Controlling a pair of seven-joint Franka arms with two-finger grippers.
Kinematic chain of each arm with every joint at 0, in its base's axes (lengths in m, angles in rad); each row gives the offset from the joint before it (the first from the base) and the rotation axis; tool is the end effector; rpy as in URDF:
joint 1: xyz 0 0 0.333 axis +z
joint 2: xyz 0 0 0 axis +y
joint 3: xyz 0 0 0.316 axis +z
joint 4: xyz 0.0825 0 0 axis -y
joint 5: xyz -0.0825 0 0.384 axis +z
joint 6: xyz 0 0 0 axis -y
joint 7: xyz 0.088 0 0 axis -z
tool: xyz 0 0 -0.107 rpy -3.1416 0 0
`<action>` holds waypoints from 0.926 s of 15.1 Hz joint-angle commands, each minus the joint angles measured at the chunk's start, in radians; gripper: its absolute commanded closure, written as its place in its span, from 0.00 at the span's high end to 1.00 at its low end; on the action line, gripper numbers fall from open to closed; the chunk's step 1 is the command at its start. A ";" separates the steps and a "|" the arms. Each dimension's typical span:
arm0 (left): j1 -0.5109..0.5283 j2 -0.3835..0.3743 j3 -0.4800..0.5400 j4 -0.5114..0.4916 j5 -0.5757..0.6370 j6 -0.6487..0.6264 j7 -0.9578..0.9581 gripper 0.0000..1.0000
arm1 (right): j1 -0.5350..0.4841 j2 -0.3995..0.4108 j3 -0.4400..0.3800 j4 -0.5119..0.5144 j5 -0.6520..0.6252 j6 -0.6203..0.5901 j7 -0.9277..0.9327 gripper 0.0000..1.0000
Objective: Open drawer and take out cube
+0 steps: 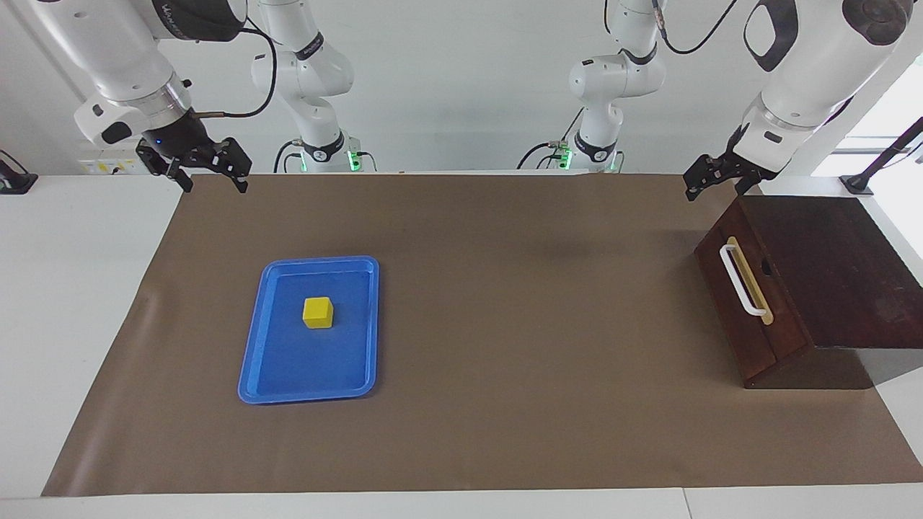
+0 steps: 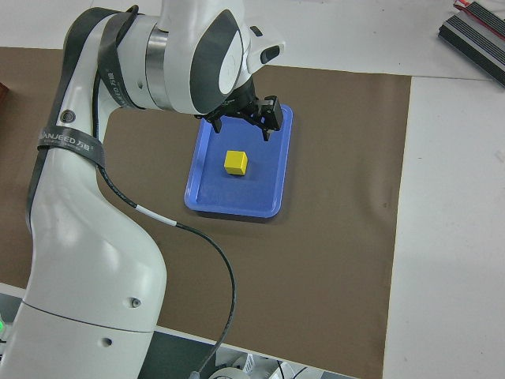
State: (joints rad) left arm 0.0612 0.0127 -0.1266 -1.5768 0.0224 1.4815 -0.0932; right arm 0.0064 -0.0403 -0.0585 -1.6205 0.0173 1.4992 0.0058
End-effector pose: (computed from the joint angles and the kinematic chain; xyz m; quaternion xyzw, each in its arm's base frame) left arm 0.5469 -0.0328 0.6074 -0.9984 -0.0142 0.0529 0.0146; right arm 0.5329 -0.0265 0.6172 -0.9987 0.0286 0.0403 0.0108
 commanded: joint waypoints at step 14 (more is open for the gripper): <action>0.006 0.001 -0.002 -0.008 -0.030 0.066 0.001 1.00 | -0.011 -0.003 0.039 -0.018 -0.040 -0.011 -0.075 1.00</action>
State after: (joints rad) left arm 0.0608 0.0160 -0.1291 -1.5778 0.0074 1.5384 -0.0935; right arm 0.0070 -0.0376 -0.0289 -1.6305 -0.0023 1.4958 -0.0356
